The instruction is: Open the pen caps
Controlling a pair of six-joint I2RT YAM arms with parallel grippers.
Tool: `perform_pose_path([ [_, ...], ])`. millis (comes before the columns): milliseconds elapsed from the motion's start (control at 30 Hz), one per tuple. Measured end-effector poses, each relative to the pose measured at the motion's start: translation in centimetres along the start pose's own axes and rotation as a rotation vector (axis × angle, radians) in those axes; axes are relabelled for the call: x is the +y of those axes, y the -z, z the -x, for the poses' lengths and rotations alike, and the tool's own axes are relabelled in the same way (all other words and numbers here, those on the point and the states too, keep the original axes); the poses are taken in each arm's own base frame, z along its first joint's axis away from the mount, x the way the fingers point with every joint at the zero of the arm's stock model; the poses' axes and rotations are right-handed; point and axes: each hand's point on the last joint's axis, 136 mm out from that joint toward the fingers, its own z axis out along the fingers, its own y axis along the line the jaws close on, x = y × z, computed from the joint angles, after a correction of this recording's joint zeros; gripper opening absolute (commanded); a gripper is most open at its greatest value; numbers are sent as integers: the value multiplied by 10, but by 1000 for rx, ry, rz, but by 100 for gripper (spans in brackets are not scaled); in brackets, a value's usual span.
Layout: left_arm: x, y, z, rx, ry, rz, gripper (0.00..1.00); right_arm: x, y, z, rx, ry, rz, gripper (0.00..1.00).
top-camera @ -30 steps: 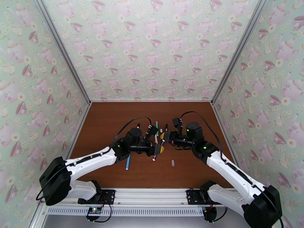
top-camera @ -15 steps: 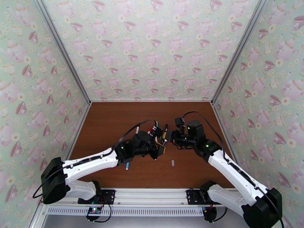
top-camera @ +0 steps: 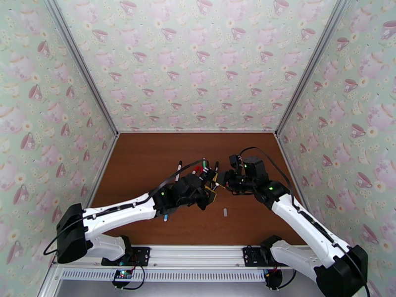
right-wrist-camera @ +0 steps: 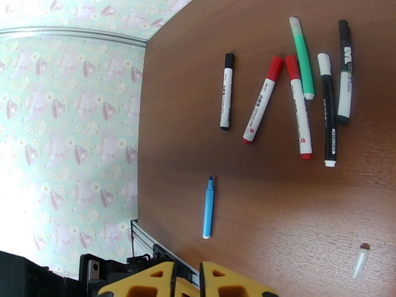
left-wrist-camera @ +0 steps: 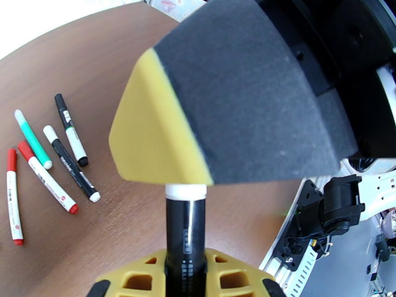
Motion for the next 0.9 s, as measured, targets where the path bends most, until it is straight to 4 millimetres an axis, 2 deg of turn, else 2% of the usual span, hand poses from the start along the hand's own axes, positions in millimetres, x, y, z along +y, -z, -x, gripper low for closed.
perform_pose_path([
  [167, -1, -2, 0, 5, 3, -9, 0, -1, 0, 2, -9, -2, -7, 5],
  [400, -1, -3, 4, -16, 98, -177, 0, 2, 1, 7, -34, 20, 52, 4],
  [533, -1, 8, -27, 82, 183, -302, 0, 3, 14, 45, -182, 45, 96, 4],
  [600, -1, 12, -34, 110, 206, -332, 0, 9, 20, 54, -222, 65, 123, 4],
  [700, 0, 18, -34, 112, 213, -334, 0, 18, 26, 59, -249, 98, 154, 4],
  [767, 1, 22, -32, 98, 210, -323, 0, 16, 26, 58, -247, 103, 143, 4],
  [900, 11, 28, -26, 49, 216, -268, 0, -1, 21, 56, -223, 107, 47, 5],
])
